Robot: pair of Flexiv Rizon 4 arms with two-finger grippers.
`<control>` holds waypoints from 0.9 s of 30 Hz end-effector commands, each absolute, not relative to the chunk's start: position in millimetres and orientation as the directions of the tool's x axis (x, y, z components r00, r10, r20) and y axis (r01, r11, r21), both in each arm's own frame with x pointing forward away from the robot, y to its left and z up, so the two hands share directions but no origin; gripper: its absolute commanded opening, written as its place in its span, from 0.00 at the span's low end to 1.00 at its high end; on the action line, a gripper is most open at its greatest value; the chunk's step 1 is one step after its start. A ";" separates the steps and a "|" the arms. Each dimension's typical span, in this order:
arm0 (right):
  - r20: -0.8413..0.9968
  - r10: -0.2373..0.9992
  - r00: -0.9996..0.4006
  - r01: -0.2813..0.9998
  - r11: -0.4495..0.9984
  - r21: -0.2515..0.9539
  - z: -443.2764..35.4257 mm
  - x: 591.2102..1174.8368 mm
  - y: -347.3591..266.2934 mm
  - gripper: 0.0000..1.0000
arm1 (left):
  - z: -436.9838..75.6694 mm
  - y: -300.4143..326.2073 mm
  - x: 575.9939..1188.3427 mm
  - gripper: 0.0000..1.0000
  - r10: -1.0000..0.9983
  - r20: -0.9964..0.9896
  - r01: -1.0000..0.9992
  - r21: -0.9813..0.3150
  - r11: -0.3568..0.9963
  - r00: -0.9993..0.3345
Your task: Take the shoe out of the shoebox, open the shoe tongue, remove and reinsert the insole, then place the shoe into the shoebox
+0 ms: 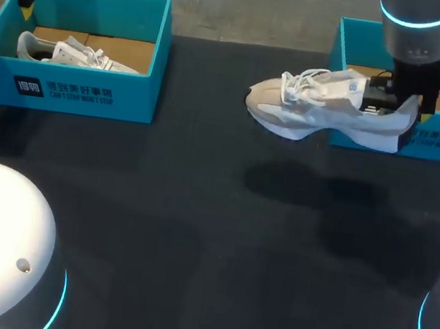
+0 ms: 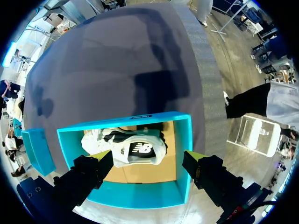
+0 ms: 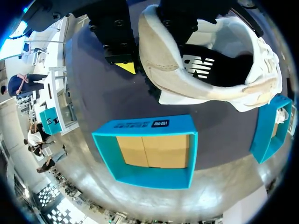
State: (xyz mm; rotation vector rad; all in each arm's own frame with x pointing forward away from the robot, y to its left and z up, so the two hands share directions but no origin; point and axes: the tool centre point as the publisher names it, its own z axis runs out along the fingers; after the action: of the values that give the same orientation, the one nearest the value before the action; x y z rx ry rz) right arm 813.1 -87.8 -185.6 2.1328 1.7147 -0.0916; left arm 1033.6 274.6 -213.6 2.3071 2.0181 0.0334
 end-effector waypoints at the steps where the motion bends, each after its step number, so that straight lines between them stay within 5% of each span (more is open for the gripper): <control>1: -0.292 0.925 0.244 0.949 -0.167 0.266 -185.0 813.2 -88.5 0.00 | -213.3 274.7 1032.0 1.00 0.990 -0.032 0.988 0.074 -0.132 0.135; 7: -0.397 0.891 0.220 0.966 -0.144 0.213 -203.9 808.5 -60.8 0.00 | -213.3 274.7 1032.0 1.00 0.990 -0.032 0.988 0.074 -0.132 0.135; 27: -0.341 0.914 0.221 0.968 -0.164 0.188 -270.3 741.3 5.7 0.00 | -213.3 274.7 1032.0 1.00 0.990 -0.032 0.988 0.074 -0.132 0.135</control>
State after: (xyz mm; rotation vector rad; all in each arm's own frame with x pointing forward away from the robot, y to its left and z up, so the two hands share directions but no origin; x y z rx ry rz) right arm 746.1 -2.3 -263.1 2.1411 1.7497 -0.2126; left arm 1033.6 274.6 -213.5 2.3071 2.0181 0.0334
